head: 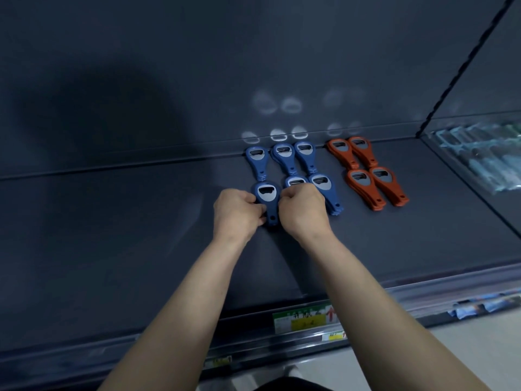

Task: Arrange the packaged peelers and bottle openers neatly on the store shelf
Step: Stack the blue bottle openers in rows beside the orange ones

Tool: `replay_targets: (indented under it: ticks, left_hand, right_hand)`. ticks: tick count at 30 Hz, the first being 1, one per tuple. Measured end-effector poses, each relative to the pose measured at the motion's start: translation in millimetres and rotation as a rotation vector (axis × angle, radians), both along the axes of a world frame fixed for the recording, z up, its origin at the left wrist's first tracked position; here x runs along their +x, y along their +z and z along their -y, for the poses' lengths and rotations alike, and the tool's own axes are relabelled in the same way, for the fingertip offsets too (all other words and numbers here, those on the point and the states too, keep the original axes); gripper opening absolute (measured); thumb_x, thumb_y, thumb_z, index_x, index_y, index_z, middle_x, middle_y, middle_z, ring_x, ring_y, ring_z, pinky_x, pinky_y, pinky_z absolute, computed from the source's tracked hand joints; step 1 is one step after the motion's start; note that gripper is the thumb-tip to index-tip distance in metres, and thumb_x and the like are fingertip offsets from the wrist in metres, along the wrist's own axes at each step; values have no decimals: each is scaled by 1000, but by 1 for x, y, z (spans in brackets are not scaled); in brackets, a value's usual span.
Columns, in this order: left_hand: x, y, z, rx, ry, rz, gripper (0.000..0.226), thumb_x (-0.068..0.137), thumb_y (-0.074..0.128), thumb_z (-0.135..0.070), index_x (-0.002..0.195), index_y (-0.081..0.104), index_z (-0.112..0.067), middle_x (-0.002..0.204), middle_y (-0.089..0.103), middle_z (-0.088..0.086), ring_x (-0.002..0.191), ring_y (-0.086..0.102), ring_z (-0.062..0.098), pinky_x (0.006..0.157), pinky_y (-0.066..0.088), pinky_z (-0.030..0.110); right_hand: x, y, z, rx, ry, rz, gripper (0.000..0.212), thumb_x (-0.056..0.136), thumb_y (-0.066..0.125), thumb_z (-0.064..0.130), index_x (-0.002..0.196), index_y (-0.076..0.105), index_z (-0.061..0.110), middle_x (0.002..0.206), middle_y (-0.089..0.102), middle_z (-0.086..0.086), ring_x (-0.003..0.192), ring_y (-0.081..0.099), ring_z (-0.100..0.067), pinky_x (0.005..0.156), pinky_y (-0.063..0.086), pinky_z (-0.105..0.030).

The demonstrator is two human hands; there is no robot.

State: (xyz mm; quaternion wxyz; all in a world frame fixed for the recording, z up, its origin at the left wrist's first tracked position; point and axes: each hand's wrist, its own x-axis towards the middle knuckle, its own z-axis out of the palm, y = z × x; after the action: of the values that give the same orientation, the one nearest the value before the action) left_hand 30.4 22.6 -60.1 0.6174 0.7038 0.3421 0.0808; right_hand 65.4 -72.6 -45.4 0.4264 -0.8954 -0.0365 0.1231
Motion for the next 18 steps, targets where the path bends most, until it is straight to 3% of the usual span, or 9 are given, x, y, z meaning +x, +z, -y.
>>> replay_targets:
  ticks: [7,9,12,13,15,16,18]
  left_hand:
    - [5,-3,0,21,-5,-8,32,78,63,11,64,48,-13,84,58,14,80,65,30,77,58,44]
    - [5,-2,0,-13,3,-7,17,78,65,10,81,60,-6,92,63,16,81,67,29,78,57,39]
    - [5,-3,1,-31,0,-12,28,79,66,7,107,61,4,99,64,16,75,66,20,76,57,33]
    - [4,-4,0,-24,-4,-14,30,80,66,6,109,60,4,99,64,16,74,66,19,75,57,32]
    - [3,-5,0,-12,-12,-10,30,80,66,4,110,59,4,96,64,14,72,66,17,77,57,33]
    - [2,-5,0,-6,-14,-9,30,81,67,3,110,60,4,91,64,11,71,66,17,78,57,34]
    - [3,-6,-1,5,-16,-10,30,81,67,2,110,60,3,86,62,7,71,65,16,79,57,34]
  right_hand:
    - [0,0,2,3,13,13,26,80,44,-1,57,40,9,71,47,-9,67,43,-25,46,26,-23]
    - [0,1,3,1,18,11,25,81,43,-1,58,41,8,74,48,-11,68,44,-25,48,27,-23]
    - [-1,6,7,-25,15,36,18,81,41,-2,65,49,3,75,52,-11,64,46,-26,43,33,-26]
    - [-1,9,9,-31,-2,68,16,81,42,-3,71,55,-1,77,57,-13,67,52,-30,46,41,-30]
    - [-1,16,17,-35,-60,160,23,81,42,-5,90,64,-6,91,66,-18,86,60,-36,67,54,-40]
    - [0,19,22,-38,-86,199,27,81,42,-5,95,65,-5,94,67,-19,91,60,-36,74,55,-42]
    - [3,20,32,-73,-119,247,30,81,39,-5,95,66,-3,93,66,-19,87,60,-36,74,54,-40]
